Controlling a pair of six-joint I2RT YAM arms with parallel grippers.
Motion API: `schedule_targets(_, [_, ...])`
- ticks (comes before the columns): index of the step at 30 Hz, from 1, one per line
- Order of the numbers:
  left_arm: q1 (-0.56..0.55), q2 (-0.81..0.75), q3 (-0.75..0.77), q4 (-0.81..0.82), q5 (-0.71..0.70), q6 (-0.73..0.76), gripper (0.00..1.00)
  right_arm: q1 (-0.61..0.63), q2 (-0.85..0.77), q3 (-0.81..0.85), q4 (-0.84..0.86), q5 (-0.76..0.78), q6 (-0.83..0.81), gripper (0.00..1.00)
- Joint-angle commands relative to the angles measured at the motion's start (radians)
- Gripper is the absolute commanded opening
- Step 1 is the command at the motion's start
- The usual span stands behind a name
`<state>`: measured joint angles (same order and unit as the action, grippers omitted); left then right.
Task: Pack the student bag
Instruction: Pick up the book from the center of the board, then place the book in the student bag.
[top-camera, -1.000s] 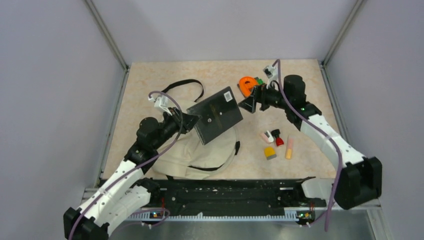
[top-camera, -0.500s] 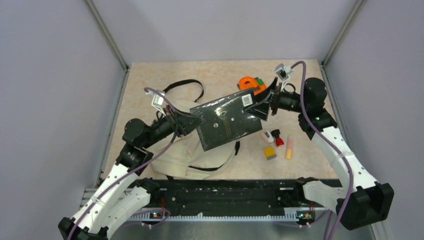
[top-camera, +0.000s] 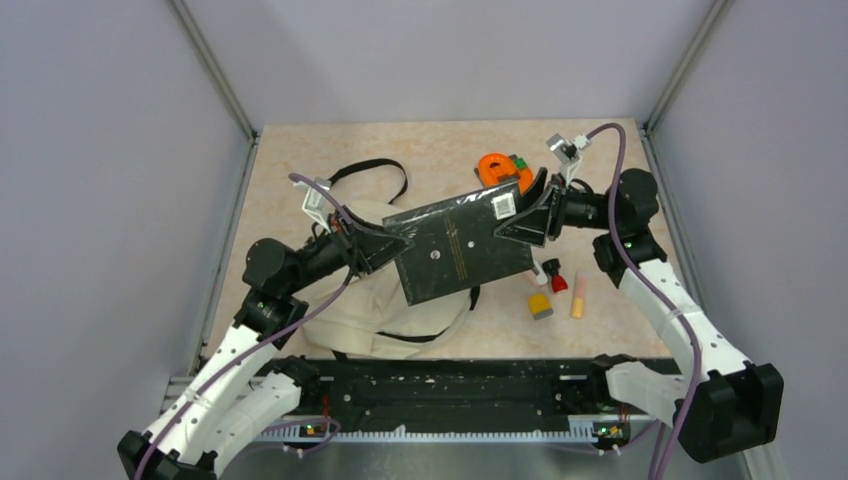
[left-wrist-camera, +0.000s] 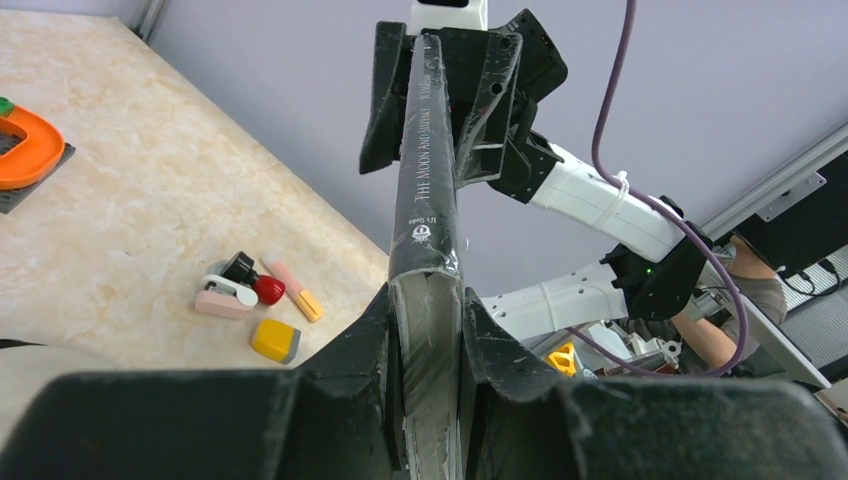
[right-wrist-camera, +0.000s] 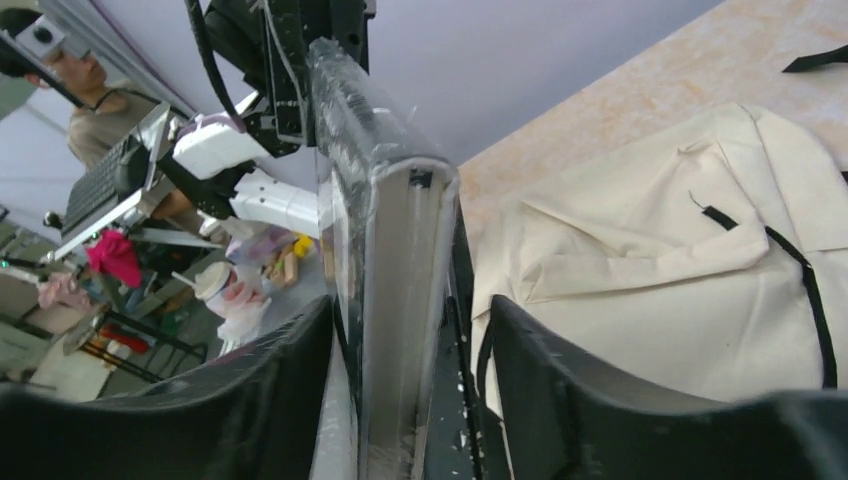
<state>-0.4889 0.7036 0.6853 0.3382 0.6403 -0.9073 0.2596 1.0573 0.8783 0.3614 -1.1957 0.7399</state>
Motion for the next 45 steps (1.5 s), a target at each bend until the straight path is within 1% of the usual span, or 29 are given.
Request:
schedule_targets(1, [0.003,-0.018,0.05,0.181,-0.017,-0.015,0.0,0.023,0.008,-0.013,0.176,-0.04,0.122,0.51])
schedule_targets(4, [0.003,-0.022,0.047,0.167,-0.023,0.001,0.0,0.026,0.012,-0.018,0.235,-0.04,0.167,0.32])
schedule_targets(6, [0.003,-0.025,0.044,0.136,-0.034,0.023,0.0,0.026,0.01,-0.021,0.287,-0.039,0.204,0.14])
schedule_targets(7, [0.002,-0.025,0.042,0.116,-0.042,0.039,0.0,0.026,0.007,-0.019,0.295,-0.025,0.213,0.02])
schedule_targets(9, [0.004,-0.025,0.045,0.025,-0.065,0.094,0.0,0.022,-0.002,-0.006,0.245,0.022,0.193,0.0])
schedule_targets(10, [0.002,-0.025,0.049,-0.029,-0.079,0.15,0.04,0.018,-0.007,0.008,0.18,0.057,0.16,0.0])
schedule_targets(11, [0.003,-0.024,0.052,-0.092,-0.087,0.221,0.2,0.011,-0.014,0.022,0.085,0.093,0.122,0.0])
schedule_targets(13, [0.0,-0.017,0.072,-0.26,-0.13,0.361,0.57,-0.004,-0.034,0.041,-0.031,0.172,0.055,0.0])
schedule_targets(14, [-0.002,-0.014,0.072,-0.32,-0.164,0.4,0.68,-0.01,-0.043,0.058,-0.119,0.233,0.005,0.0])
schedule_targets(15, [-0.005,-0.014,0.063,-0.369,-0.195,0.426,0.75,-0.012,-0.052,0.077,-0.206,0.301,-0.05,0.0])
schedule_targets(16, [-0.015,-0.017,0.044,-0.389,-0.228,0.441,0.79,-0.012,-0.06,0.095,-0.293,0.37,-0.114,0.0])
schedule_targets(19, [-0.064,-0.022,-0.019,-0.408,-0.306,0.478,0.83,-0.012,-0.081,0.135,-0.483,0.59,-0.206,0.0])
schedule_targets(22, [-0.162,0.02,-0.047,-0.431,-0.415,0.512,0.84,-0.012,-0.107,0.144,-0.591,0.787,-0.254,0.0])
schedule_targets(25, [-0.302,0.103,-0.04,-0.444,-0.548,0.543,0.85,-0.012,-0.124,0.143,-0.645,0.875,-0.281,0.0])
schedule_targets(28, [-0.445,0.234,-0.004,-0.44,-0.731,0.574,0.88,-0.013,-0.141,0.136,-0.67,0.926,-0.294,0.0])
schedule_targets(33, [-0.644,0.5,0.13,-0.489,-0.931,0.636,0.91,-0.013,-0.172,0.128,-0.704,1.038,-0.312,0.0])
schedule_targets(37, [-0.69,0.672,0.239,-0.566,-0.972,0.651,0.94,-0.011,-0.191,0.125,-0.721,1.072,-0.33,0.0])
schedule_targets(39, [-0.705,0.723,0.269,-0.575,-1.004,0.675,0.95,-0.012,-0.198,0.124,-0.726,1.072,-0.333,0.0])
schedule_targets(42, [-0.723,0.803,0.321,-0.632,-1.084,0.687,0.95,-0.013,-0.206,0.121,-0.728,1.07,-0.34,0.0])
schedule_targets(45, [-0.725,0.861,0.362,-0.709,-1.173,0.665,0.93,-0.012,-0.212,0.124,-0.73,1.072,-0.346,0.0])
